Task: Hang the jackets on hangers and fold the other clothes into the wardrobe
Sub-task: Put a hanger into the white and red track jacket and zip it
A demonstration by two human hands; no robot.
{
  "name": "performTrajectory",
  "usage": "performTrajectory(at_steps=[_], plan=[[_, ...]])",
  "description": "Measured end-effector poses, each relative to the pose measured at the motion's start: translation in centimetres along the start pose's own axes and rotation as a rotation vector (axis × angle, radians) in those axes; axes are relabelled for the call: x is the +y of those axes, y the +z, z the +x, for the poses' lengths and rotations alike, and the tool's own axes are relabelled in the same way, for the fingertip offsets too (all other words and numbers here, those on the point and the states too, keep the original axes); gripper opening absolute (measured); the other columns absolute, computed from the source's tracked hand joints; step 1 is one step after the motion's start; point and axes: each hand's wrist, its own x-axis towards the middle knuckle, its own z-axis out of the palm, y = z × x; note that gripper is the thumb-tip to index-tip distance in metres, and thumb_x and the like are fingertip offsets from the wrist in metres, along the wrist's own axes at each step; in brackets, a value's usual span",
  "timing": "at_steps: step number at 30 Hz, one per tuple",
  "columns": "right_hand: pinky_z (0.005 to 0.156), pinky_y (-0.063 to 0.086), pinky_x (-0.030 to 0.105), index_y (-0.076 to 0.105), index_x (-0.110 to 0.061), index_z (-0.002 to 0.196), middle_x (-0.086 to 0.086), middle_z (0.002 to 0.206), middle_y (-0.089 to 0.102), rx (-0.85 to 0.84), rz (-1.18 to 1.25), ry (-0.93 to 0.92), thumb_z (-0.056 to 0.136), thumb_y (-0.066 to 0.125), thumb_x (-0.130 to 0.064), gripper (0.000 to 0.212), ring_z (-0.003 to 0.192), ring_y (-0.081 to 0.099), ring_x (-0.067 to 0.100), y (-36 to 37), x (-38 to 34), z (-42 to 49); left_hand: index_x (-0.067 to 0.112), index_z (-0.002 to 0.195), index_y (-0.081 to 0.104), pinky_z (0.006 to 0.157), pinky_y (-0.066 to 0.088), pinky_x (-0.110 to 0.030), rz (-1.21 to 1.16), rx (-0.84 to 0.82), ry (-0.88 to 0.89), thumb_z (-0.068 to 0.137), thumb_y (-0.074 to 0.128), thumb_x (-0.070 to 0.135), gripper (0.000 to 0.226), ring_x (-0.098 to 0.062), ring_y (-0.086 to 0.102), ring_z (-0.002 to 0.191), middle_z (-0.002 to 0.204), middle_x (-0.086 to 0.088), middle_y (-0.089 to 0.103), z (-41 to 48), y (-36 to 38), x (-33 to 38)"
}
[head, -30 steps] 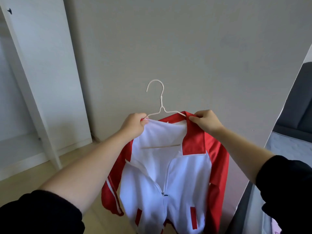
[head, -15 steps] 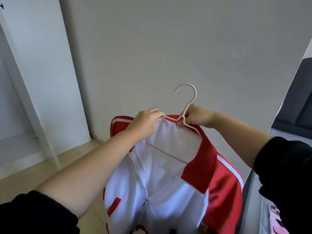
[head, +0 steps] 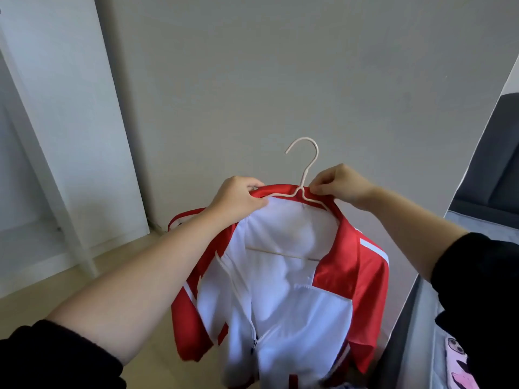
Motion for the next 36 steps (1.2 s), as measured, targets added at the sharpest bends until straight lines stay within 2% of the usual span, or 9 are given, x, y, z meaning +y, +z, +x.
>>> performTrajectory(at_steps=[3, 6, 9, 12, 16, 21, 27, 33, 36], plan=[[0.06, 0.042, 0.008, 0.073, -0.003, 0.079, 0.002, 0.07, 0.065, 0.186, -0.08, -0.057, 0.082, 0.064, 0.002, 0.011, 0.052, 0.053, -0.006, 0.9, 0.2, -0.2, 0.007, 0.074, 0.068, 0.055, 0.038, -0.025, 0.051, 0.026, -0.052, 0.071, 0.072, 0.015, 0.009, -0.014, 0.045, 0.054, 0.061, -0.006, 0.057, 0.4, 0.5, 0.2], [0.058, 0.038, 0.005, 0.072, 0.0, 0.082, 0.003, 0.075, 0.064, 0.409, -0.063, -0.126, 0.084, 0.062, 0.003, 0.01, 0.066, 0.056, 0.008, 1.7, 0.0, -0.5, 0.0, 0.064, 0.054, 0.053, 0.032, -0.026, 0.116, 0.022, -0.055, 0.075, 0.072, 0.019, 0.029, -0.018, 0.039, 0.052, 0.055, -0.005, 0.042, 0.7, 0.8, 0.7], [0.063, 0.039, 0.02, 0.07, -0.004, 0.084, 0.004, 0.076, 0.063, 0.257, -0.02, -0.111, 0.088, 0.064, -0.011, 0.009, 0.069, 0.052, 0.012, 1.2, 0.6, -0.8, 0.012, 0.056, 0.05, 0.049, 0.031, -0.025, 0.136, 0.073, -0.035, 0.079, 0.072, 0.02, 0.033, -0.015, 0.037, 0.049, 0.051, 0.004, 0.039, 0.9, 0.7, 0.8], [0.054, 0.031, 0.021, 0.06, -0.004, 0.072, 0.001, 0.061, 0.047, 0.146, -0.098, -0.08, 0.087, 0.068, -0.015, 0.02, 0.056, 0.037, 0.012, 1.2, 1.5, -1.2, 0.008, 0.061, 0.055, 0.05, 0.032, -0.025, 0.089, 0.12, -0.03, 0.078, 0.074, 0.021, 0.028, -0.014, 0.037, 0.05, 0.05, 0.005, 0.039, 0.9, 0.8, 0.4], [0.051, 0.024, 0.031, 0.052, 0.007, 0.066, 0.007, 0.057, 0.038, 0.315, -0.114, -0.048, 0.084, 0.065, -0.008, 0.027, 0.056, 0.029, 0.017, 2.6, 2.1, -1.1, 0.003, 0.07, 0.059, 0.057, 0.036, -0.028, 0.197, 0.104, 0.03, 0.078, 0.075, 0.023, 0.027, -0.021, 0.048, 0.061, 0.062, -0.001, 0.049, 1.2, 1.2, 0.3], [0.05, 0.026, 0.032, 0.059, 0.005, 0.069, 0.006, 0.054, 0.04, 0.44, -0.117, -0.001, 0.085, 0.064, -0.009, 0.022, 0.058, 0.036, 0.023, 3.6, 2.4, -1.0, 0.014, 0.089, 0.066, 0.075, 0.044, -0.031, 0.468, 0.181, 0.167, 0.077, 0.076, 0.033, 0.024, -0.017, 0.052, 0.091, 0.088, 0.002, 0.056, 0.7, 0.7, -0.3], [0.051, 0.027, 0.032, 0.06, -0.001, 0.065, 0.003, 0.052, 0.041, 0.485, -0.089, 0.023, 0.085, 0.066, -0.012, 0.023, 0.059, 0.039, 0.025, 3.9, 2.0, -1.2, 0.02, 0.075, 0.049, 0.067, 0.044, -0.032, 0.663, -0.047, -0.082, 0.087, 0.061, 0.043, 0.029, -0.027, 0.061, 0.086, 0.087, -0.002, 0.065, -0.4, 1.5, -1.3], [0.053, 0.026, 0.031, 0.055, -0.008, 0.062, 0.002, 0.052, 0.041, 0.458, -0.114, 0.023, 0.085, 0.064, -0.011, 0.025, 0.06, 0.041, 0.026, 5.2, 1.7, -1.7, 0.015, 0.075, 0.053, 0.062, 0.037, -0.031, 0.812, -0.225, 0.18, 0.096, 0.045, 0.029, 0.026, -0.031, 0.059, 0.088, 0.09, -0.01, 0.064, -1.5, 3.4, -1.4], [0.051, 0.026, 0.031, 0.054, -0.007, 0.06, 0.002, 0.051, 0.039, 0.394, -0.107, 0.028, 0.085, 0.064, -0.01, 0.027, 0.055, 0.038, 0.022, 5.4, 2.1, -1.6, 0.009, 0.079, 0.06, 0.065, 0.038, -0.033, 0.643, 0.056, 0.346, 0.092, 0.055, 0.025, 0.021, -0.029, 0.057, 0.088, 0.086, -0.008, 0.06, -1.0, 2.6, -1.8]])
